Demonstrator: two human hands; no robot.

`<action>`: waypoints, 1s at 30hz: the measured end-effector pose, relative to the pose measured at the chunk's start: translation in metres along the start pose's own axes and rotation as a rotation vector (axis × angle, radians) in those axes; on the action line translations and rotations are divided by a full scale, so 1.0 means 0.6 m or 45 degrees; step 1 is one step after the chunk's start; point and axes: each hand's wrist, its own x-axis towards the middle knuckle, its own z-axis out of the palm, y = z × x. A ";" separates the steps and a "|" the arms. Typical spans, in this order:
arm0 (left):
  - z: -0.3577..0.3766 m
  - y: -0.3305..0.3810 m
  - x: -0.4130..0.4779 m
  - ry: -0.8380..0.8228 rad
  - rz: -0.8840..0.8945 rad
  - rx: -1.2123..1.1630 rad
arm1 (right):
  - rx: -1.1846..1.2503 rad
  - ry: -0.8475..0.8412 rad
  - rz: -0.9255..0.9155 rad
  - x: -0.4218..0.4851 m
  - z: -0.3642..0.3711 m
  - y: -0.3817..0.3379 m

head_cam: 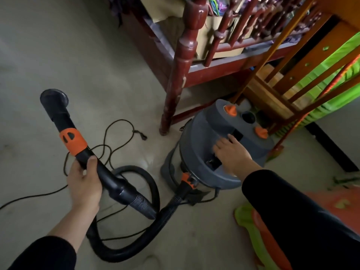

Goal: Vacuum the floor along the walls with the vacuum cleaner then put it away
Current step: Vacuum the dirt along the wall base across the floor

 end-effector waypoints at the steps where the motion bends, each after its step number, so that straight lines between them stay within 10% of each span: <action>1: 0.001 -0.002 -0.001 0.000 -0.007 0.006 | -0.051 0.006 -0.019 0.005 0.002 -0.002; 14: -0.070 -0.011 -0.009 0.038 -0.151 -0.115 | -0.347 -0.119 -0.122 -0.047 -0.013 -0.100; 30: -0.220 0.032 -0.006 -0.062 -0.033 -0.103 | 0.177 -0.503 0.239 -0.237 -0.039 -0.336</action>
